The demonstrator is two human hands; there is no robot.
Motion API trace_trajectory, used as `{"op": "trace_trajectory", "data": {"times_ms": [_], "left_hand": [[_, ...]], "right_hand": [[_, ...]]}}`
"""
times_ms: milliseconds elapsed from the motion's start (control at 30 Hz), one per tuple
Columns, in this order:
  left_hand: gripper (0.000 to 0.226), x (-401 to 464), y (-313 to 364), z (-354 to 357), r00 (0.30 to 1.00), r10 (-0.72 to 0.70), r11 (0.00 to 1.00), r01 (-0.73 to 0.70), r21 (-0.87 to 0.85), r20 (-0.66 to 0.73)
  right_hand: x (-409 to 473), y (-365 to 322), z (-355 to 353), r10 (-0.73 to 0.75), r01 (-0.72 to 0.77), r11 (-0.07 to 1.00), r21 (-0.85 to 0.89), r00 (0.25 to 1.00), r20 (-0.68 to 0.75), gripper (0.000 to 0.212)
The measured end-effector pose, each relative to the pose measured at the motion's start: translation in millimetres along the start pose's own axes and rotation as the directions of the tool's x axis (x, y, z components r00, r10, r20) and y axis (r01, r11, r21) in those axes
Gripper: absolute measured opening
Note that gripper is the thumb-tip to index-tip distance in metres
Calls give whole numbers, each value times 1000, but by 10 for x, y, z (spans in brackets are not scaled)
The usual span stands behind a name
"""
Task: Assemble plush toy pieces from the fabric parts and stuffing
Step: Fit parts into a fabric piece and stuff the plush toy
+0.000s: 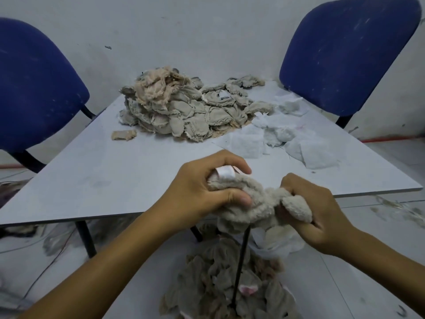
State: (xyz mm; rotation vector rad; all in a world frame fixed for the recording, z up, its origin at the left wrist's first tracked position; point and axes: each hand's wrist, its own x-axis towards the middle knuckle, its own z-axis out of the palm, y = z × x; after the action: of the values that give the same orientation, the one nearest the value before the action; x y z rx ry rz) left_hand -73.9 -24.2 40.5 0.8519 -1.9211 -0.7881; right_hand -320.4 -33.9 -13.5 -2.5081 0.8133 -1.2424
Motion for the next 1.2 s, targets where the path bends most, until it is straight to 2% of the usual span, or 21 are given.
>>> {"op": "trace_trajectory", "data": {"times_ms": [100,233,333,400,433,500,567,633,667,767,800,900,933,1000,1067,1133,1200], "left_hand": [[37,-38,-95,31,981,-141,990,142,-4,133],[31,-79,-159,2,971,-180,982,187,-26,154],[24,-49,-120,-6,990,-105,991,113,-70,98],[22,-26,-43,16,999,-22,999,24,-39,39],[24,-14,2,36,1000,25,1000,-25,-6,-3],[29,15,103,92,990,117,993,-114,43,-77],[29,49,162,137,980,178,982,-172,82,-85],[28,66,116,145,984,178,971,-173,166,-18],[27,59,55,137,990,135,969,-139,206,33],[22,-19,-153,122,982,-33,966,-16,260,185],[22,-47,-202,117,976,-68,968,14,250,208],[26,-77,-263,63,964,-140,979,101,175,226],[27,-73,-256,41,963,-155,982,127,139,218],[29,-53,-197,27,981,-138,990,137,17,138],[30,-6,-115,55,998,-64,993,65,-98,15],[32,36,-44,105,999,-5,990,-1,-144,-40],[31,29,-37,165,999,-45,995,46,-86,20]], "right_hand": [[-55,48,64,58,-26,989,-149,975,214,24],[-18,-10,32,108,-102,994,-37,975,194,14],[70,-92,18,119,-128,990,51,982,150,35],[121,-164,41,118,-129,987,92,986,120,49],[142,-204,56,120,-130,985,111,988,97,50],[185,-258,77,99,-100,992,72,995,18,39],[208,-267,88,94,-94,996,5,995,-17,27],[195,-239,102,130,-128,991,-30,989,70,17],[177,-220,121,143,-133,988,-81,979,143,21],[108,-164,167,233,-174,964,-199,914,333,55],[101,-168,158,254,-199,962,-189,906,339,50],[123,-207,107,233,-199,967,-156,942,241,21],[132,-228,98,212,-188,972,-143,961,180,19],[149,-253,111,77,-73,990,-124,997,25,27],[162,-248,114,-18,10,995,-96,996,-87,23],[142,-183,109,-57,43,990,-132,993,-103,15],[63,-85,117,-6,10,977,-214,1000,22,20]]}}
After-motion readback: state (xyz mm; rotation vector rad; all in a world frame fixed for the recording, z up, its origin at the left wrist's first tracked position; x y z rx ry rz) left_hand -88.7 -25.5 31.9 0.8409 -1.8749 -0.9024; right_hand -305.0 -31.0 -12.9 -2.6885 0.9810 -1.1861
